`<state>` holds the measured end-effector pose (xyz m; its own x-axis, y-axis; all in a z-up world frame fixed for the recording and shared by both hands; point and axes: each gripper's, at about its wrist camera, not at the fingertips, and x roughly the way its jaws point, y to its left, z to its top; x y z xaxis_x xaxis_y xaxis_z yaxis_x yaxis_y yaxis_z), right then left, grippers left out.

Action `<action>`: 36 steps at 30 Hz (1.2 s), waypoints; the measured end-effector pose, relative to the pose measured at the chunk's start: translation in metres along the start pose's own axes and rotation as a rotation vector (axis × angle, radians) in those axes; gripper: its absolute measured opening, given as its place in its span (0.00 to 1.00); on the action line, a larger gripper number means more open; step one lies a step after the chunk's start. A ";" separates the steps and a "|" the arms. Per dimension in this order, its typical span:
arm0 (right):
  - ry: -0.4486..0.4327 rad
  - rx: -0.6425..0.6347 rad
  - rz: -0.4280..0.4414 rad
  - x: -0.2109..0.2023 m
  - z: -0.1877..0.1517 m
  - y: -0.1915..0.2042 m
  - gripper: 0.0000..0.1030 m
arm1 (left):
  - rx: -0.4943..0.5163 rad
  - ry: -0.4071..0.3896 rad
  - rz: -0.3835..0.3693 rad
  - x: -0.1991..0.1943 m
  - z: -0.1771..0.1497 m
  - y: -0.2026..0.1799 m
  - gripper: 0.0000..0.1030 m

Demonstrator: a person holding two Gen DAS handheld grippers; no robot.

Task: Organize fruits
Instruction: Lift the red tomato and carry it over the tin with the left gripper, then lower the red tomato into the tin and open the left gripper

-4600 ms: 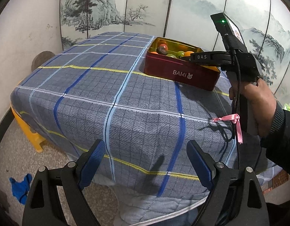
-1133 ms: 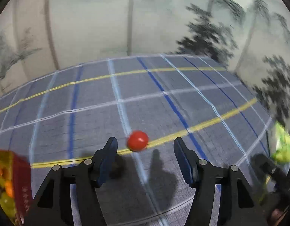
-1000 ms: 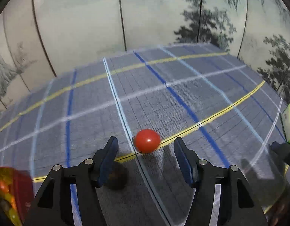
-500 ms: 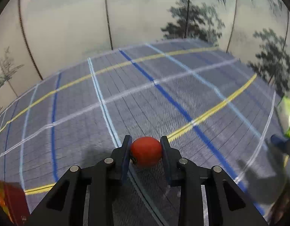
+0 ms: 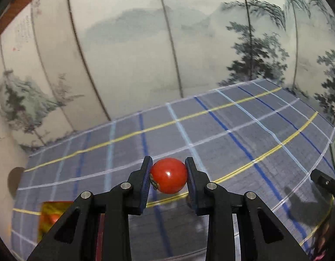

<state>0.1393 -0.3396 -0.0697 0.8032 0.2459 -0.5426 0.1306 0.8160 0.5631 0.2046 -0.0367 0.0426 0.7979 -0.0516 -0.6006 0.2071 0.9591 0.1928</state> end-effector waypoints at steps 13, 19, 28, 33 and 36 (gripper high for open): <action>0.035 0.000 -0.026 0.007 -0.001 0.001 0.99 | -0.089 -0.039 0.103 -0.054 -0.023 0.082 0.31; 0.037 -0.001 -0.028 0.007 -0.002 0.001 0.99 | -0.136 -0.034 0.127 -0.068 -0.038 0.117 0.31; 0.041 -0.008 -0.037 0.008 -0.003 0.002 0.99 | -0.246 0.044 0.137 -0.066 -0.107 0.200 0.31; 0.042 -0.010 -0.040 0.009 -0.003 0.002 0.99 | -0.327 0.108 0.121 -0.052 -0.137 0.232 0.31; 0.043 -0.012 -0.043 0.009 -0.003 0.003 0.99 | -0.389 0.118 0.087 -0.044 -0.137 0.242 0.31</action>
<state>0.1454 -0.3337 -0.0748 0.7713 0.2325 -0.5925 0.1575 0.8322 0.5316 0.1420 0.2360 0.0088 0.7281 0.0447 -0.6840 -0.1056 0.9933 -0.0476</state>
